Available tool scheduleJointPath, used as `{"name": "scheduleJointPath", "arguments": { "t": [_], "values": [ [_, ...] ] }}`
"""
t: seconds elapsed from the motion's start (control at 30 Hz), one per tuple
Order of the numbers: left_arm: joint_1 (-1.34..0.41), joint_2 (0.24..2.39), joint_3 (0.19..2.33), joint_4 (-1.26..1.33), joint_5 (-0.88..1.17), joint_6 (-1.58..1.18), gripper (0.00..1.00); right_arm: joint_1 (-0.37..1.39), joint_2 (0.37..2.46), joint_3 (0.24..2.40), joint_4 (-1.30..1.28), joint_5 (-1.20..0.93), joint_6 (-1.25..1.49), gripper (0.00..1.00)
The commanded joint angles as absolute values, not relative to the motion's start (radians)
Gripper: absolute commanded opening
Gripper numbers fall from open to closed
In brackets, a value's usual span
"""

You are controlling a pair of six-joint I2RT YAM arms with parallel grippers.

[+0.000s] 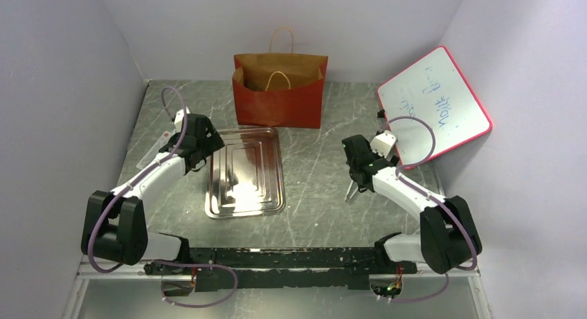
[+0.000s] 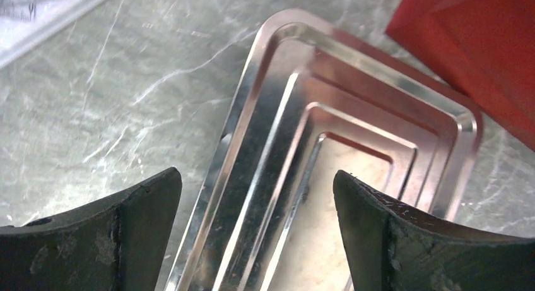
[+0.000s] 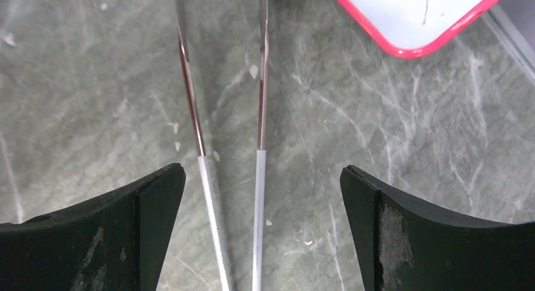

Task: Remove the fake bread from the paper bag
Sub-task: Move the container to the center of the board.

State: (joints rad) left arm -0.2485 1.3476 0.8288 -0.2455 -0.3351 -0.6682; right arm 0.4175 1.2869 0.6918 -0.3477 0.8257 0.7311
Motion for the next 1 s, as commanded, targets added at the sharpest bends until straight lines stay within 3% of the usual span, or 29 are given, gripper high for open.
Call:
{"name": "scheduleJointPath", "arguments": {
  "t": [0.0,0.2,0.3,0.57,0.67,0.73,0.97],
  "values": [
    [-0.217,1.367,0.784,-0.265,-0.270,-0.745,0.95,0.398,1.322,0.674,-0.345,0.768,0.765,1.00],
    [-0.201,1.374,0.757,-0.242,-0.253,-0.777,0.97,0.433,1.289,0.736,-0.333,0.811,0.679,1.00],
    [-0.183,1.384,0.754,-0.242,-0.229,-0.790,0.90,0.453,1.270,0.801,-0.343,0.818,0.639,1.00],
    [-0.168,1.444,0.762,-0.259,-0.229,-0.798,0.87,0.561,1.309,0.903,-0.380,0.776,0.627,1.00],
    [-0.167,1.474,0.743,-0.245,-0.224,-0.807,0.81,0.620,1.332,0.920,-0.386,0.788,0.642,1.00],
    [-0.167,1.491,0.732,-0.235,-0.222,-0.812,0.73,0.661,1.346,0.928,-0.389,0.804,0.656,1.00],
    [-0.167,1.525,0.696,-0.198,-0.197,-0.816,0.20,0.758,1.379,0.950,-0.395,0.843,0.687,1.00]
  ]
}}
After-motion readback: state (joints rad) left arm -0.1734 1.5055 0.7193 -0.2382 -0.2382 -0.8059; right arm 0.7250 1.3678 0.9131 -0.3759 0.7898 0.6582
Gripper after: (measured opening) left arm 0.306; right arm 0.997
